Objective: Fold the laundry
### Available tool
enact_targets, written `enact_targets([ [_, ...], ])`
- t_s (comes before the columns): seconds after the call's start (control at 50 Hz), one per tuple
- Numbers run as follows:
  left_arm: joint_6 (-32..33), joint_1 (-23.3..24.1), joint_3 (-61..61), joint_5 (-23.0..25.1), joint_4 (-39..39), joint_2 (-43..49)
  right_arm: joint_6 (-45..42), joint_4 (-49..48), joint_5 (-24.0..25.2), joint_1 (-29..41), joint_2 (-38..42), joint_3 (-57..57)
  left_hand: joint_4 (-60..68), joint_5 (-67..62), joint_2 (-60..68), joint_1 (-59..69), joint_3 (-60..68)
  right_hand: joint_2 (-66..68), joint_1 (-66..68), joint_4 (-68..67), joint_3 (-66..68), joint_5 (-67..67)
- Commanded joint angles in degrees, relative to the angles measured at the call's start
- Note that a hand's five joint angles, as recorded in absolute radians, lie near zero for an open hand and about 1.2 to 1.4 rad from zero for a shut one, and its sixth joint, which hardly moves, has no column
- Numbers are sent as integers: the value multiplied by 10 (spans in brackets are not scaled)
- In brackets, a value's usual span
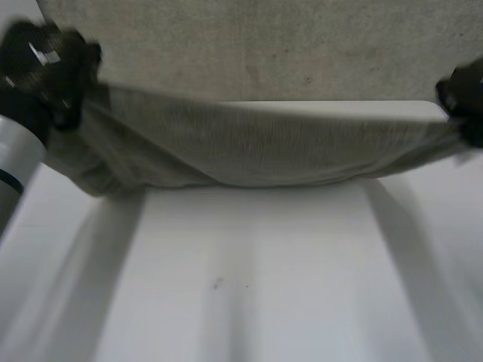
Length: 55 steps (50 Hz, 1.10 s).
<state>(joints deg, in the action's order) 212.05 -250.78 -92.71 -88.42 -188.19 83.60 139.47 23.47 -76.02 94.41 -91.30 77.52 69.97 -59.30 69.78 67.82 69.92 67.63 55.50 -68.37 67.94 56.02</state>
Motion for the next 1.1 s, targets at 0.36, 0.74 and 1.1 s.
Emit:
enact_targets([
  [0.36, 72, 0, 288, -3, 355, 349, -102, 144, -29, 30, 219, -142, 100, -107, 102, 122, 101, 124, 245, -116, 121, 140],
  [0.74, -22, 26, 539, -85, -2, 302, 5, -334, -149, 97, 160, -265, 100, -107, 102, 122, 101, 124, 245, -116, 121, 140],
  [1.1, -52, 10, 156, -73, -45, 319, 7, -329, -63, 95, 195, 57, 100, -107, 102, 122, 101, 124, 245, -116, 121, 140],
])
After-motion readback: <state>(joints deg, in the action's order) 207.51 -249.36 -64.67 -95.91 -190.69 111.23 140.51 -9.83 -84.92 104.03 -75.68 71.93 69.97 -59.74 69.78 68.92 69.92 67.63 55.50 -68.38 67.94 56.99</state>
